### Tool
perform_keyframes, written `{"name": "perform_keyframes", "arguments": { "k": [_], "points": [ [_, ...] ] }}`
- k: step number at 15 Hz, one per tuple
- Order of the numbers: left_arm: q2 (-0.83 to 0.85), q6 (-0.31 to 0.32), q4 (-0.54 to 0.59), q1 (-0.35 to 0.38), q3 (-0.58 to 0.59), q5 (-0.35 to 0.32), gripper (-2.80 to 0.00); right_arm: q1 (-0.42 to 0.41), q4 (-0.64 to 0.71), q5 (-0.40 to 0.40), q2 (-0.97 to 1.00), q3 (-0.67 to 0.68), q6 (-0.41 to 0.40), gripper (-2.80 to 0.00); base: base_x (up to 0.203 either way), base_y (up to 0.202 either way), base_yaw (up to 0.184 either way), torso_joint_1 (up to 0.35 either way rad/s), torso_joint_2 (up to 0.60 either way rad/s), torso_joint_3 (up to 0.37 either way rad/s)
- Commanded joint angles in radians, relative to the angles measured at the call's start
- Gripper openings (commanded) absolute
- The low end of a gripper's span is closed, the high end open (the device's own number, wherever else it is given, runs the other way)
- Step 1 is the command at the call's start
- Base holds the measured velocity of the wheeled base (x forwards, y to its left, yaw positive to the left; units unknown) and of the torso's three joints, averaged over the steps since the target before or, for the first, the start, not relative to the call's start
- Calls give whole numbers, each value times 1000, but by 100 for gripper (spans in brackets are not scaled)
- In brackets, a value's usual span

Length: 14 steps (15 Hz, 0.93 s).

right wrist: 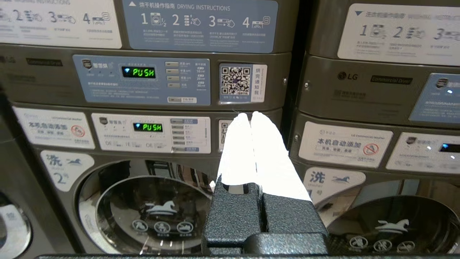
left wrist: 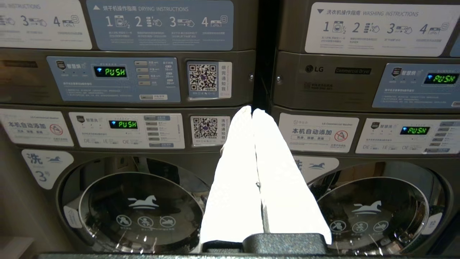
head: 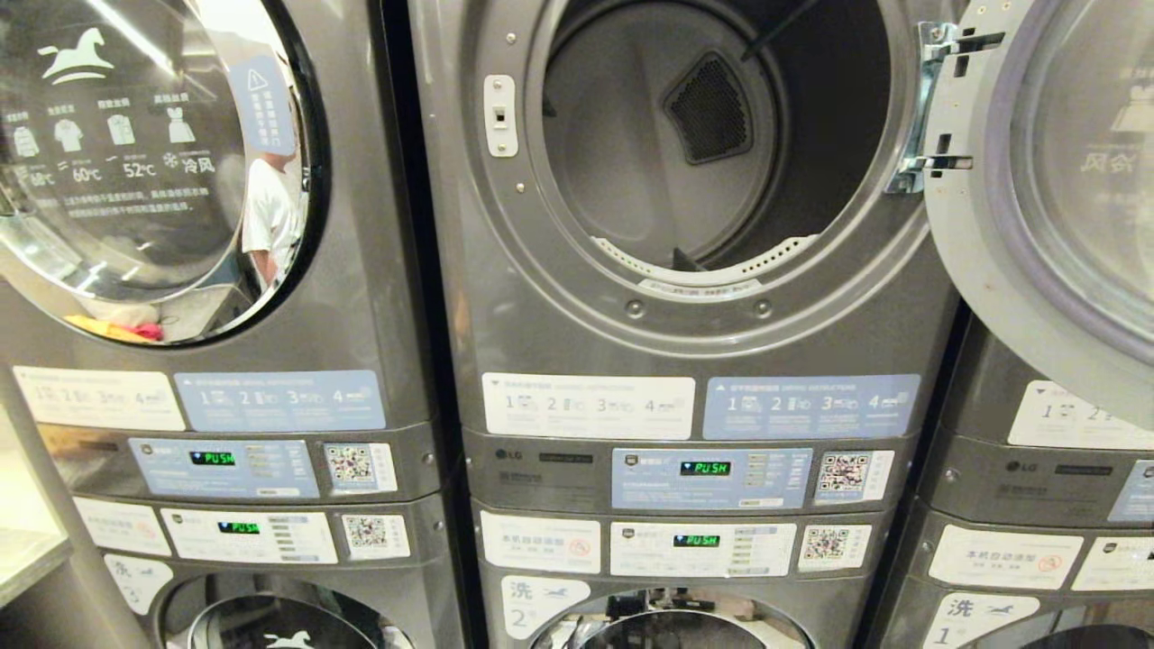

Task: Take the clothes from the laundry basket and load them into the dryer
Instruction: Take the clothes out of the basket

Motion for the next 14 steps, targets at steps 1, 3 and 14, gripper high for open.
{"name": "perform_keyframes", "arguments": {
  "k": [1,3,14],
  "points": [
    [0,0,0,0,0,0,-280,0,-1,2,-2,0,-1,-280,-179,0,4,-11,10,2],
    [0,0,0,0,1,0,-280,0,-1,0,-2,0,-1,-280,-202,0,4,-14,0,3],
    [0,3,2,0,1,0,-280,0,-1,-1,-2,0,1,-280,-27,0,1,2,1,0]
  ]
}}
